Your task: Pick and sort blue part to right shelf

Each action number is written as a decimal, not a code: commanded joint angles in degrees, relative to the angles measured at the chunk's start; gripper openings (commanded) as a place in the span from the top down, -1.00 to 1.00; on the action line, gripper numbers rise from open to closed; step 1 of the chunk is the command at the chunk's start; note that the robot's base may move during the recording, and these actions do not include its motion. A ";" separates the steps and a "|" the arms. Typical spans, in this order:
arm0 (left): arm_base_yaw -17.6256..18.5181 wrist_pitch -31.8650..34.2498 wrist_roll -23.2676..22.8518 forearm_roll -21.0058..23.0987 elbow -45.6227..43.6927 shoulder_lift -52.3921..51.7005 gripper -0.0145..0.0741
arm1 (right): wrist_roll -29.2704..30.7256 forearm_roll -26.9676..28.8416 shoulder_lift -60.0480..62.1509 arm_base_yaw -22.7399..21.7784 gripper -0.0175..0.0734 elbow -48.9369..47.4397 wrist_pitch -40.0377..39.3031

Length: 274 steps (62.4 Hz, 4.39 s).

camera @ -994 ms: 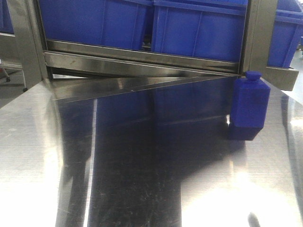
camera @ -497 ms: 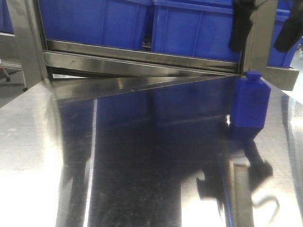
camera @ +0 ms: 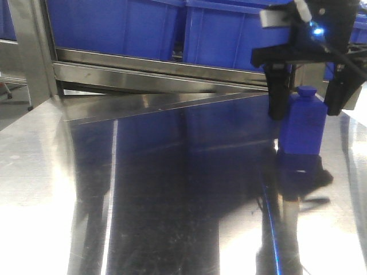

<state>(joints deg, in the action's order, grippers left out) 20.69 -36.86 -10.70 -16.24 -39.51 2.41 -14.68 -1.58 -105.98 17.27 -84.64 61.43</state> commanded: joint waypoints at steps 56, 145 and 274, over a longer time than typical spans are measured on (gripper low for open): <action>0.31 5.16 -0.01 -0.64 -1.38 0.97 0.06 | 5.16 -3.34 27.54 0.41 0.18 17.18 -17.83; 0.31 5.16 -0.01 -0.64 -1.38 0.97 0.06 | 5.90 -7.40 105.70 0.41 0.18 51.27 -35.72; 0.31 4.91 -0.01 -0.55 -1.05 0.97 0.06 | 5.90 -7.40 105.64 0.41 0.18 51.50 -35.19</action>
<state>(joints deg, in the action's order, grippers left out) 20.69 -36.73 -10.70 -16.24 -39.37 2.33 -9.35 -8.06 0.65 17.72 -31.67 31.78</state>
